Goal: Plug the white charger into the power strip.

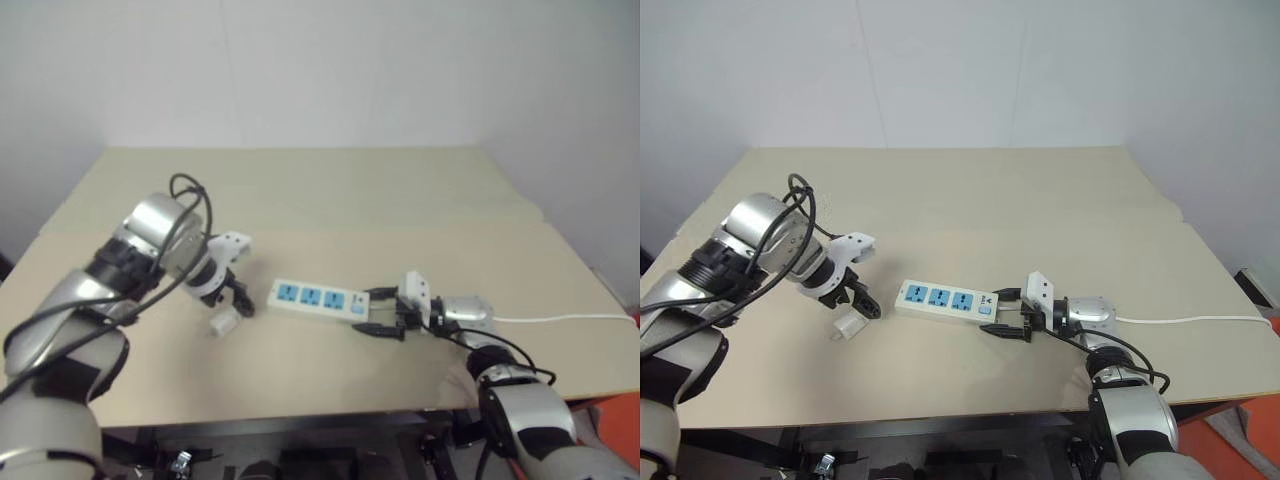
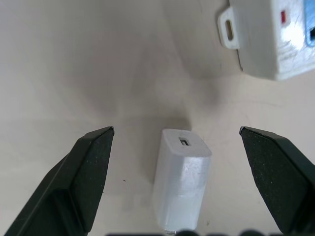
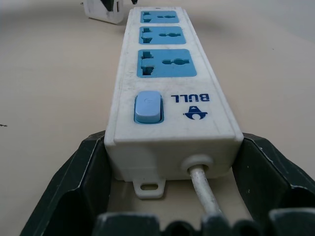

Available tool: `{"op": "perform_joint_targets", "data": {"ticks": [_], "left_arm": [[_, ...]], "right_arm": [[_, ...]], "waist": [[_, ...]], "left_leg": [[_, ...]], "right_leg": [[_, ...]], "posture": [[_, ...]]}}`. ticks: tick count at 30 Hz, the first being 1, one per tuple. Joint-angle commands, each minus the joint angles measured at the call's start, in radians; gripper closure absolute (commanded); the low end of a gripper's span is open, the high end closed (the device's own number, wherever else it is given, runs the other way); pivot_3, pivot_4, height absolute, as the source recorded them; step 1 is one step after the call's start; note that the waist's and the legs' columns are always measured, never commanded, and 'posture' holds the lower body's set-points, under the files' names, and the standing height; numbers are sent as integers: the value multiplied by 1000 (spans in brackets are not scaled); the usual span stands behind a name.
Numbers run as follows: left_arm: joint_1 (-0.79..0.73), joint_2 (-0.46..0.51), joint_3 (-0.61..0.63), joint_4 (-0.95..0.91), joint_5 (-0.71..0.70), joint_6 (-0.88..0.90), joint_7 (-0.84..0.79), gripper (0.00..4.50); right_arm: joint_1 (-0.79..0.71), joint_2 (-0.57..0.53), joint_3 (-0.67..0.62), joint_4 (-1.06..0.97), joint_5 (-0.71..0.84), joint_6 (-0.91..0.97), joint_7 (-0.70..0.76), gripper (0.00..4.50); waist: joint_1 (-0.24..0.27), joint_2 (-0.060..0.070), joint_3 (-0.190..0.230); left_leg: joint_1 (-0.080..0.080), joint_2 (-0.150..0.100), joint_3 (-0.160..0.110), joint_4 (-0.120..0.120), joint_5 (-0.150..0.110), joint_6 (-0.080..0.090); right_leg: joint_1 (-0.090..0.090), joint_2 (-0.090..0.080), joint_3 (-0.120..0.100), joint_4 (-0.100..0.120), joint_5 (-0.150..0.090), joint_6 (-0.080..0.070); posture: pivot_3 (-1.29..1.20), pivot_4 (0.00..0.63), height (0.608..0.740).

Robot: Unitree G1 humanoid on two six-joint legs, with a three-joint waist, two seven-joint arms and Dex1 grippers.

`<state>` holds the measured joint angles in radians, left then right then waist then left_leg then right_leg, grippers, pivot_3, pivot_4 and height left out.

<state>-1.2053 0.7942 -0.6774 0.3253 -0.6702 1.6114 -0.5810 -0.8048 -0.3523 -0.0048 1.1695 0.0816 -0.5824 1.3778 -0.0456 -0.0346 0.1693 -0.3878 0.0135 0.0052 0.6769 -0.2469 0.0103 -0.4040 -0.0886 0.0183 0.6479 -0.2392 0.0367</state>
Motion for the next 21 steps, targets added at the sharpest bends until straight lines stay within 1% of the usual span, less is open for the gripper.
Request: {"op": "perform_joint_targets", "data": {"ticks": [1,10,13,18,20,21], "left_arm": [[-33,3,-10,-4,5,3,-10,26],[-23,0,-24,-8,17,3,-12,26],[-26,0,-35,-9,20,3,-23,601],[-21,-10,-47,-2,40,3,-35,2166],[-23,-15,-45,3,47,3,-42,2895],[-24,-18,-43,2,54,3,-42,3138]], "right_arm": [[25,-12,15,18,-31,-1,-32,1090],[24,-9,17,18,-33,0,-33,1090],[23,-9,19,18,-34,0,-34,1090],[23,-9,20,17,-36,0,-40,1090],[23,-11,20,17,-36,0,-39,1090],[24,-12,20,16,-36,0,-39,1090]], "waist": [[0,0,0],[0,0,0],[0,0,0],[0,0,0],[0,0,0],[0,0,0]], "left_leg": [[0,0,0,0,0,0],[0,0,0,0,0,0],[0,0,0,0,0,0],[0,0,0,0,0,0],[0,0,0,0,0,0],[0,0,0,0,0,0]], "right_leg": [[0,0,0,0,0,0],[0,0,0,0,0,0],[0,0,0,0,0,0],[0,0,0,0,0,0],[0,0,0,0,0,0],[0,0,0,0,0,0]], "posture": [[0,150,740],[0,150,740],[0,150,740],[0,150,740],[0,150,740],[0,150,740]]}}
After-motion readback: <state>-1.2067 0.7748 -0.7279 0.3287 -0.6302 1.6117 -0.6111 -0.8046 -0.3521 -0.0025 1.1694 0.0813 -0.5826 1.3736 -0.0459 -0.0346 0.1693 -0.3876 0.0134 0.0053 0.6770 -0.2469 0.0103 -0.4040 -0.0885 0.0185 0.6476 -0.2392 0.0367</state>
